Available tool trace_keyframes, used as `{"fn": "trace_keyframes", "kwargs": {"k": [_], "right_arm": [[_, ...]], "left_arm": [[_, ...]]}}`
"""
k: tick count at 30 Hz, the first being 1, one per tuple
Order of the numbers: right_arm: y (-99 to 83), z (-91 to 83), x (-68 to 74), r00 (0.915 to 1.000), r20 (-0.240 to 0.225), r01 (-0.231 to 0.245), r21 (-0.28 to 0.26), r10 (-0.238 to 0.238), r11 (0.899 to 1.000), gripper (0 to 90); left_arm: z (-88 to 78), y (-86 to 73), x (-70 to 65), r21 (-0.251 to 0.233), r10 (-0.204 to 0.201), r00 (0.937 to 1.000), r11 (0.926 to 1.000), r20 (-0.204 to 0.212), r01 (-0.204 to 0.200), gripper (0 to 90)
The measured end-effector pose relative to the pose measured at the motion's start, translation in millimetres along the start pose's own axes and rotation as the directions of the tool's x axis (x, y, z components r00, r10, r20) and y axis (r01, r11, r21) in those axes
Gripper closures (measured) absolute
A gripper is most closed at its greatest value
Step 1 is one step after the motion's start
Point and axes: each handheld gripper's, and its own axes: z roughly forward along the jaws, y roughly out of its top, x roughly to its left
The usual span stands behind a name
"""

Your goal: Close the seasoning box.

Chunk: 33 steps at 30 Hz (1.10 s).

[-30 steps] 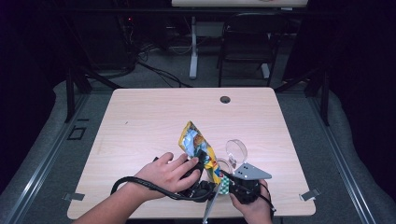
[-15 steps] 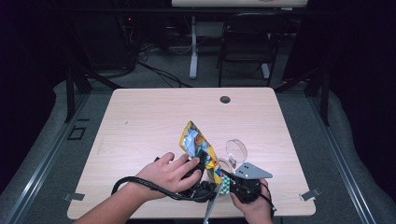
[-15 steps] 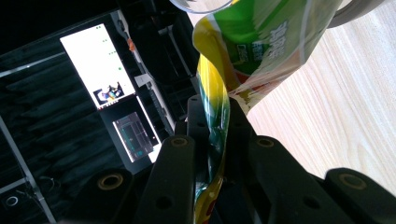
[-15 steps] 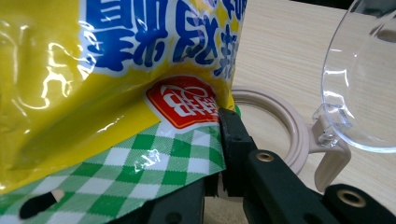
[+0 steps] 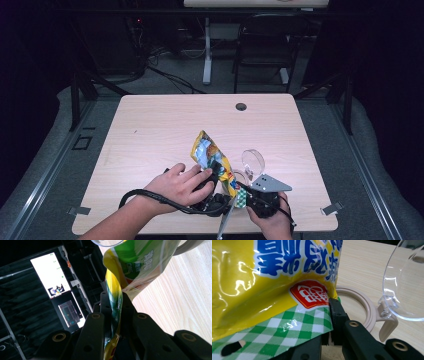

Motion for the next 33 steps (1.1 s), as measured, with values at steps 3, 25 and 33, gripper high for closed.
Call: {"fn": "trace_keyframes", "kwargs": {"k": [3,25,33], "right_arm": [[0.1,-0.2,0.3,1.0,0.0,0.0,-0.002,0.0,1.0,87.7],[0.6,-2.3,-0.9,0.9999,0.01,-0.003,-0.009,0.003,1.0,87.8],[0.8,-2.9,0.0,1.0,0.01,0.002,-0.009,-0.001,1.0,87.9]], "left_arm": [[-0.1,-0.2,0.2,-0.001,0.0,1.0,1.0,-0.002,0.0,85.0],[0.0,0.2,1.1,0.001,0.003,1.0,1.0,0.003,-0.003,85.1],[0.5,-2.2,1.8,-0.007,-0.017,0.9998,0.9998,0.008,0.017,85.1]]}}
